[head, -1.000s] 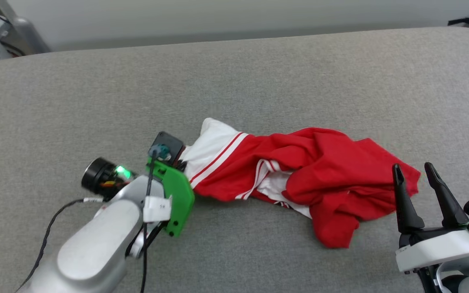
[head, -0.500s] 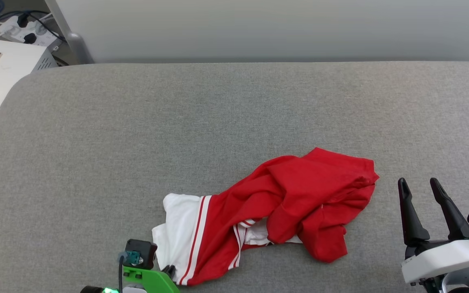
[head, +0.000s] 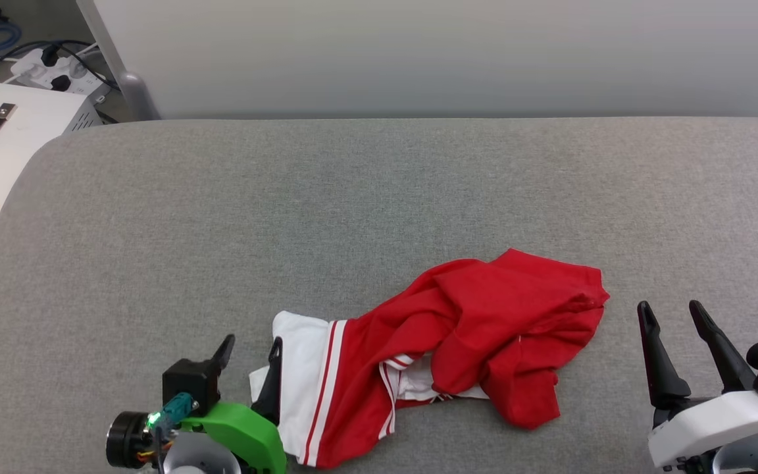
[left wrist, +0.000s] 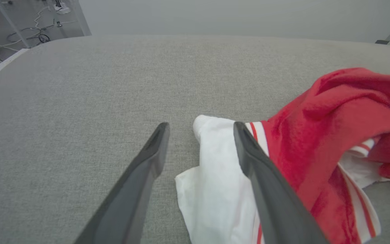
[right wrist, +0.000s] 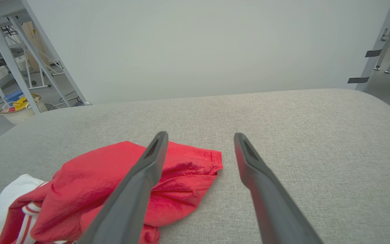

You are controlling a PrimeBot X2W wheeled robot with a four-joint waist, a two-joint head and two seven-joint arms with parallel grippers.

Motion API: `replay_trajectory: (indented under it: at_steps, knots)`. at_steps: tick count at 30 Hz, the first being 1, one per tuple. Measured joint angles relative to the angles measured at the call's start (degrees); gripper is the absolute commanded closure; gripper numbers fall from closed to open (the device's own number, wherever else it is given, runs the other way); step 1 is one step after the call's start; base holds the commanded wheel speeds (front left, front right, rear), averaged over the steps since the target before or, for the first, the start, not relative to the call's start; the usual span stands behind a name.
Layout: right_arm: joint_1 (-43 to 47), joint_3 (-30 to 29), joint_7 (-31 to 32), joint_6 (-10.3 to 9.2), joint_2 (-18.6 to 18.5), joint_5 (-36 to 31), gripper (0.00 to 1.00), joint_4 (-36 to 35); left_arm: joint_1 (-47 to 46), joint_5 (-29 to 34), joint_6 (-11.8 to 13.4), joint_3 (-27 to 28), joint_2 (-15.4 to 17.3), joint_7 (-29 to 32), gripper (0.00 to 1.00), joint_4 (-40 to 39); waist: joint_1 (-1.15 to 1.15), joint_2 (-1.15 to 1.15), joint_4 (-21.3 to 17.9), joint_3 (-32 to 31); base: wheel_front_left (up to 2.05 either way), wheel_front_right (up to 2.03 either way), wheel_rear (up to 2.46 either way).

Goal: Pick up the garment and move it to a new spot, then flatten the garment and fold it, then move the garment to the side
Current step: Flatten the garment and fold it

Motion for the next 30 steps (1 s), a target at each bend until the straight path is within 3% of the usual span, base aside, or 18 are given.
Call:
replay_trajectory:
  at_steps: [5, 11, 17, 22, 30]
  knots:
    - [0.4, 0.7, 2.1, 0.0, -0.7, -0.5, 0.0, -0.1, -1.0, 1.7, -0.4, 2.8, -1.1, -3.9, 0.0, -1.1, 0.0, 0.0, 0.0, -0.4, 0.0, 0.0, 0.0]
    - [0.3, 2.8, 5.0, 0.0, -2.1, -0.2, 0.0, -0.4, -1.0, 6.0, -1.3, 8.3, -3.3, -4.4, 0.0, -5.6, 0.0, 0.0, 0.4, -0.3, 0.0, 0.0, 0.0]
    - [-1.7, 12.1, 13.8, 0.0, -8.4, 2.0, 0.0, 0.6, 0.4, 9.2, -3.6, 12.5, -5.4, -4.4, 0.0, -8.3, 0.0, 0.0, 0.7, 0.1, 0.0, 0.0, 0.0]
    - [-8.1, 24.2, 20.8, 0.0, -15.0, 6.7, 0.0, 1.0, 1.0, 12.4, -5.3, 14.1, -7.7, -4.4, 0.0, -9.0, 0.0, 0.0, 2.1, 0.9, 0.0, 0.0, 0.0]
    - [-17.3, 34.9, 22.2, 0.0, -18.1, 9.2, 0.0, 3.7, 1.0, 15.0, -6.3, 15.1, -10.4, -4.4, 0.0, -8.2, 0.0, 0.0, 4.7, 2.8, 0.0, 0.0, 0.0]
